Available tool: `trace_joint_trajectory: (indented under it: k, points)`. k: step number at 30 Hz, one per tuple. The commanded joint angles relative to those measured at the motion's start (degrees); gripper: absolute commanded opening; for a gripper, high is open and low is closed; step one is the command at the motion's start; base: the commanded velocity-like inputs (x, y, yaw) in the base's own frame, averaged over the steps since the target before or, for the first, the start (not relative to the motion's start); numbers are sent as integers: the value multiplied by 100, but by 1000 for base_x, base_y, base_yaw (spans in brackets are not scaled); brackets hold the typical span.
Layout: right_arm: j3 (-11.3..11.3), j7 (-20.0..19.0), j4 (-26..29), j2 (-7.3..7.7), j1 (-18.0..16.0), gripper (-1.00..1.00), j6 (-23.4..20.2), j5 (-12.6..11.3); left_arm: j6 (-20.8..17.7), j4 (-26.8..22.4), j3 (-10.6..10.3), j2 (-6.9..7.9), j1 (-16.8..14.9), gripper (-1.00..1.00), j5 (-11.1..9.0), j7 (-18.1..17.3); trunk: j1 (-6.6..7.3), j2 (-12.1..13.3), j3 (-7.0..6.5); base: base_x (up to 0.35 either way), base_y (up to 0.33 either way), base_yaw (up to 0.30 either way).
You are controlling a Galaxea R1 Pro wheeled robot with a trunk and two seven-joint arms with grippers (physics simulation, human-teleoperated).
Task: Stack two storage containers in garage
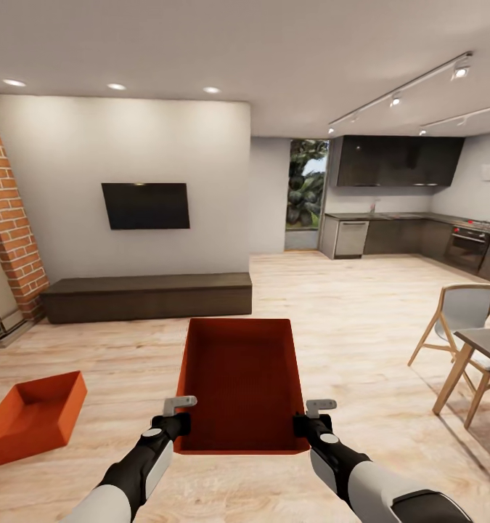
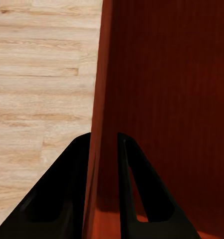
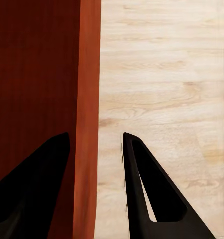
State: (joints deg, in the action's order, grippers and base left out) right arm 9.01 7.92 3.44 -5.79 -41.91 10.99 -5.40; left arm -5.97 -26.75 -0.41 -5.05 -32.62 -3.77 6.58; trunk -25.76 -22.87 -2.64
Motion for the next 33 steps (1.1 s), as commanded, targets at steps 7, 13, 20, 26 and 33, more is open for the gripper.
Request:
trace_joint_trajectory:
  k: [7,13,20,26,33]
  points:
    - [-136,5,-1,-27,-1,-100,9,-22,-36,-23,103,-5,1,-100,43,45,-2,-5,2,0,0,-244]
    - [-144,7,-1,-27,-1,-100,9,-22,-36,-23,103,-5,1,-100,43,45,-2,-5,2,0,0,-244]
    - [-138,8,-1,-27,-1,-100,9,-22,-36,-23,103,-5,1,-100,43,43,-2,-5,2,0,0,-244]
    - [-137,8,-1,-27,-1,-100,9,-22,-36,-23,103,-5,1,-100,43,44,-2,-5,2,0,0,-244]
    - [-137,8,-2,-27,-1,-100,9,-22,-36,-23,103,-5,1,-100,43,45,-2,-5,2,0,0,-244]
